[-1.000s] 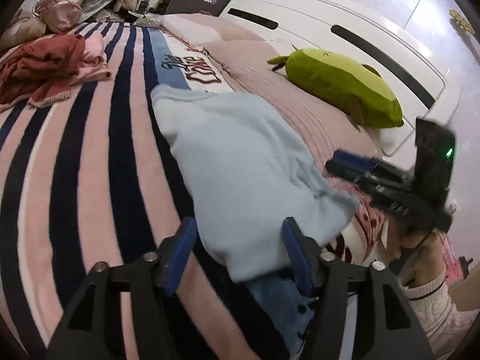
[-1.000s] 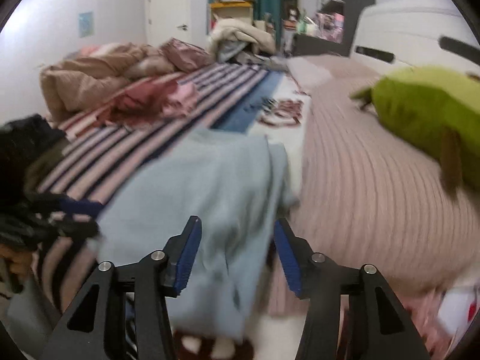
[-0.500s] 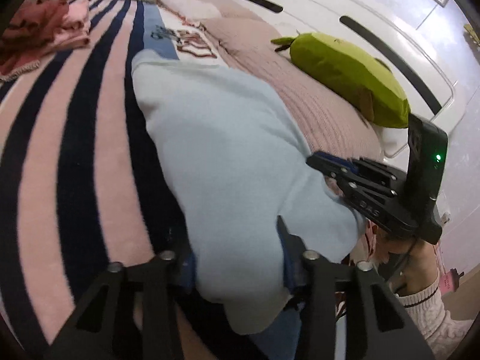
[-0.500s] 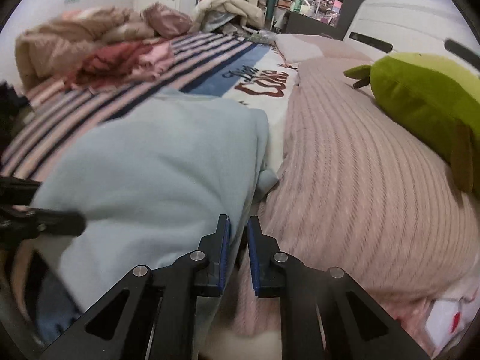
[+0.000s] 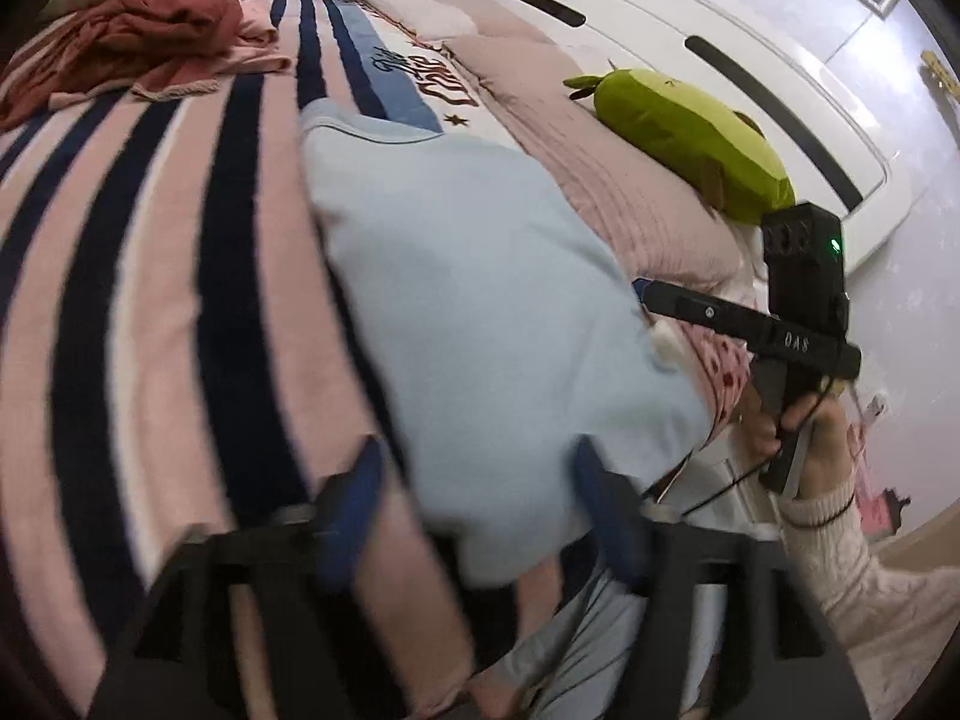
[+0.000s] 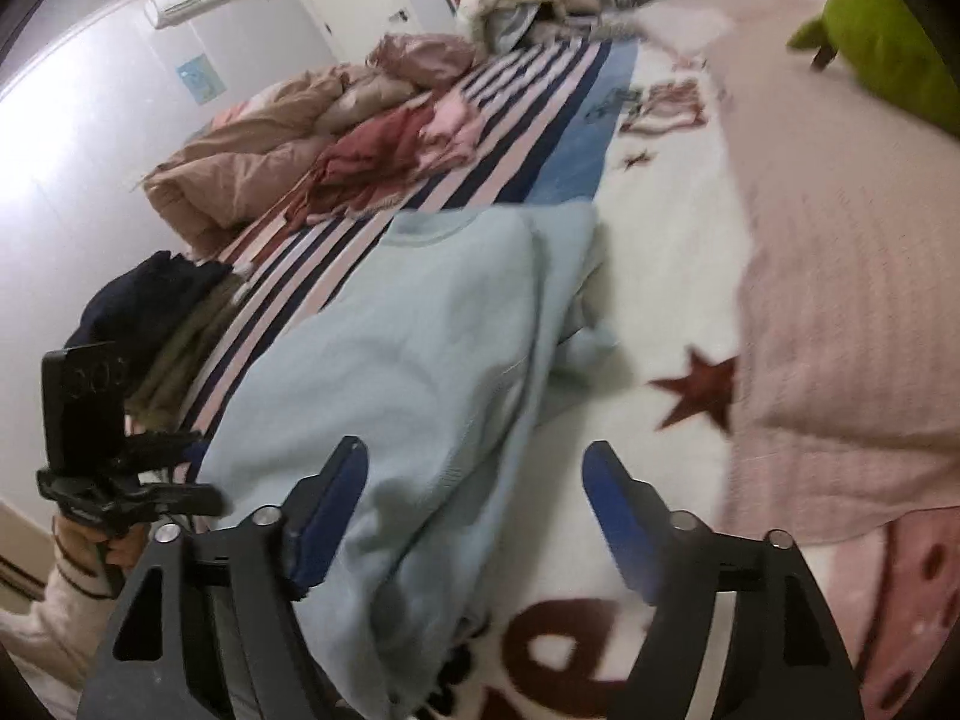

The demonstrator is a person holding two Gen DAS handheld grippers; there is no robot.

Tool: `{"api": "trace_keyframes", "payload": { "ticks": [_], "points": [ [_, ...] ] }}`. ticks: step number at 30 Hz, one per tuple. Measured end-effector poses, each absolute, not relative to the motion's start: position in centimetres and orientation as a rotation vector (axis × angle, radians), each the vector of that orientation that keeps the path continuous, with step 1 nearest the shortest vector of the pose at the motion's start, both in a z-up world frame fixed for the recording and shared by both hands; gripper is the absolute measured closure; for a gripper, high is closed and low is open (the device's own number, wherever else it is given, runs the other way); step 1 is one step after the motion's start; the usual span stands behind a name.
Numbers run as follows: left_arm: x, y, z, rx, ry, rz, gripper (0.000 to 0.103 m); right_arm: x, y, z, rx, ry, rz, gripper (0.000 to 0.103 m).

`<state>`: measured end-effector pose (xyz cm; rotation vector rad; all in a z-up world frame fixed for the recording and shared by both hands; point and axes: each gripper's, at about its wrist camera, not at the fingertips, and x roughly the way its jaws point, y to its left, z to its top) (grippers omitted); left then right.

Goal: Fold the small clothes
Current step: 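Grasp the folded shirt with both grippers and lift it off the bed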

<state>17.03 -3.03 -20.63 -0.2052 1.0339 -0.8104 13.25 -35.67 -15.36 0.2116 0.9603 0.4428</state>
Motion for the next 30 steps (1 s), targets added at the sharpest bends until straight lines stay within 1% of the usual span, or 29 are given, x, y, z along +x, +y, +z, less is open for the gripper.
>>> {"api": "trace_keyframes", "payload": {
  "ticks": [5,9,11,13,15,16,18,19,21,26,30],
  "points": [
    [19.4,-1.6,-19.8,-0.274,1.025,-0.83,0.026,14.5,-36.0,-17.1,0.277,1.011,0.443,0.027],
    [23.4,-3.2,-20.7,-0.309,1.056,-0.826,0.026,16.0,-36.1,-18.3,0.305,1.003,0.5,0.027],
    [25.4,-3.9,-21.7,-0.372,1.076,-0.843,0.03,16.9,-36.0,-19.0,0.326,1.008,0.523,0.029],
    [27.1,-4.5,-22.8,-0.416,1.097,-0.838,0.055,17.8,-35.9,-19.4,0.336,1.002,0.529,0.04],
    [27.8,-4.8,-23.3,-0.443,1.101,-0.814,0.064,18.4,-35.7,-19.5,0.338,0.983,0.527,0.067],
    [27.9,-5.1,-23.2,-0.447,1.097,-0.806,0.072,18.6,-35.6,-19.6,0.345,0.98,0.538,0.072],
    [27.3,-5.6,-22.3,-0.398,1.062,-0.791,0.078,18.9,-35.1,-19.7,0.349,0.971,0.543,0.079],
    [27.0,-5.7,-21.6,-0.369,1.045,-0.783,0.08,18.8,-35.0,-19.5,0.346,0.96,0.547,0.081],
    [26.4,-5.9,-20.1,-0.341,1.013,-0.789,0.081,18.3,-35.1,-18.5,0.368,0.926,0.558,0.084],
    [24.5,-6.2,-15.5,-0.26,0.921,-0.807,0.082,16.7,-34.5,-14.8,0.35,0.836,0.561,0.085],
    [22.1,-5.2,-10.1,-0.204,0.809,-0.811,0.083,14.9,-32.9,-10.3,0.313,0.732,0.578,0.086]
  ]
}}
